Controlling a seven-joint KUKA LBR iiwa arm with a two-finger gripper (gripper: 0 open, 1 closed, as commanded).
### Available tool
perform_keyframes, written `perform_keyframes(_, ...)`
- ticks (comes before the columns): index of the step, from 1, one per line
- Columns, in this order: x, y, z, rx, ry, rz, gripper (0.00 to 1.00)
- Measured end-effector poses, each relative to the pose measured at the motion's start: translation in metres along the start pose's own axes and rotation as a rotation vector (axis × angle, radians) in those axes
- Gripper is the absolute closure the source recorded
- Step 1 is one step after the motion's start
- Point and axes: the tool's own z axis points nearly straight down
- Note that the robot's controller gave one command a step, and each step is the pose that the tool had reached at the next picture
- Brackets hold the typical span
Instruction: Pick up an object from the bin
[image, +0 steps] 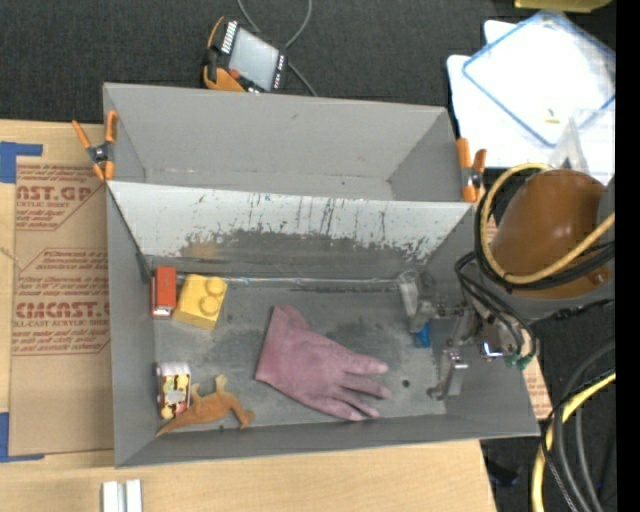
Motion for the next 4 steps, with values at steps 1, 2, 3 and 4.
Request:
perform_keyframes(1, 0.000, 0.000, 0.000, 0.000, 0.000, 0.000, 0.00)
perform_keyframes(2, -0.012, 0.005, 0.072, -0.001, 0.005, -0.100, 0.00)
perform_keyframes(3, -0.007, 0.007, 0.100, 0.003, -0.005, -0.528, 0.00)
perform_keyframes(4, -0.021, 0.024, 0.109, 0.000, -0.003, -0.280, 0.00)
